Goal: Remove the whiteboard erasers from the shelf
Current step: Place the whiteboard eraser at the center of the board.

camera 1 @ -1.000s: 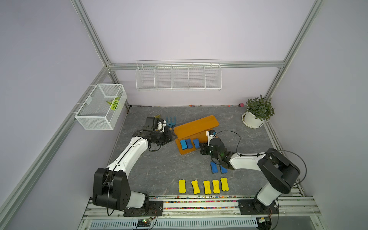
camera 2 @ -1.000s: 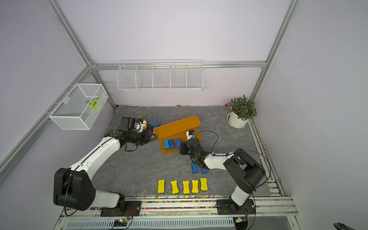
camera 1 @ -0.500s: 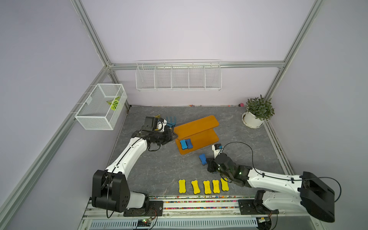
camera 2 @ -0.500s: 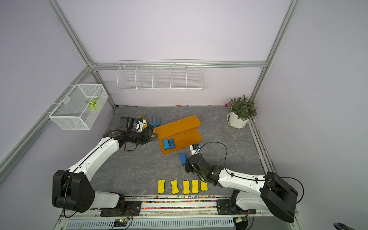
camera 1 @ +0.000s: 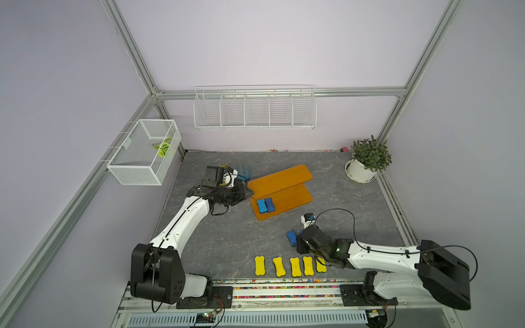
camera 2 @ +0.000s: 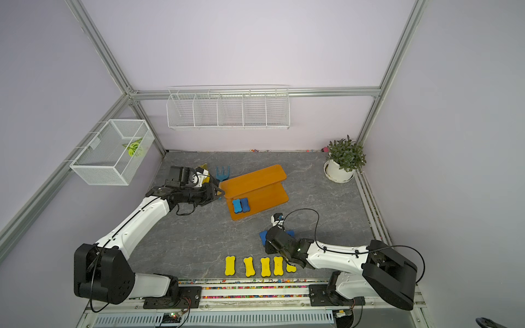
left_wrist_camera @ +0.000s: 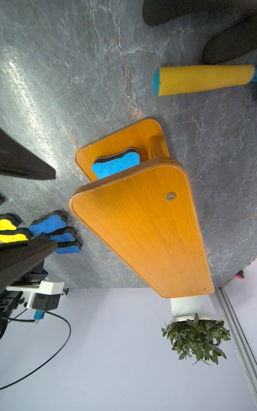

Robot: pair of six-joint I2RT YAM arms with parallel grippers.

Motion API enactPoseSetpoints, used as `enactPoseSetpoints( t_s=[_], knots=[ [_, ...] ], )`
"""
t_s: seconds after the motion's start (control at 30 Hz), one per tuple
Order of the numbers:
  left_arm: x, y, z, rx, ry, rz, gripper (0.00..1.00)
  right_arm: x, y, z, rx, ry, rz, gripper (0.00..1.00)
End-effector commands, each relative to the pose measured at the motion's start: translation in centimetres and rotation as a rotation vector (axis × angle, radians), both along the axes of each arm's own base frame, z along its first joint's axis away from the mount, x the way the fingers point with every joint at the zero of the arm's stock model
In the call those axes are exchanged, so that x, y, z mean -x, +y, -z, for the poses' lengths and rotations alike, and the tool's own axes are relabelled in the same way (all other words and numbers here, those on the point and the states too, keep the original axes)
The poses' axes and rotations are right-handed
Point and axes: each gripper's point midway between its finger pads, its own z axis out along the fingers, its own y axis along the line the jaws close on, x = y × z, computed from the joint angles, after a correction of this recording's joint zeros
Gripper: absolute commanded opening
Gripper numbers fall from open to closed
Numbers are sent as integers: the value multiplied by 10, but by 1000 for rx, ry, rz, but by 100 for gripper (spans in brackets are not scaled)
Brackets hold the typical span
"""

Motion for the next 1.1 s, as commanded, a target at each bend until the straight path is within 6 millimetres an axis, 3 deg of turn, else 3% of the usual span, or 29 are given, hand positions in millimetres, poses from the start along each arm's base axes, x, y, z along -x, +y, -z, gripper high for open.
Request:
enactPoseSetpoints(
  t_s=[0.0, 0.2, 0.8, 1.07],
  knots=[
    [-1, 1, -4, 12, -16, 3, 49, 7, -1, 8, 40, 44, -16, 0],
    [-2, 2, -3, 12, -16, 0, 49, 14, 1, 14, 54, 86, -51, 0],
    [-3, 4, -1, 3, -13, -7, 49, 22, 6, 16, 49, 124, -99, 22],
    [-3, 4, -1, 0, -13, -7, 49, 24, 10, 15, 37, 128, -123, 27]
  ],
)
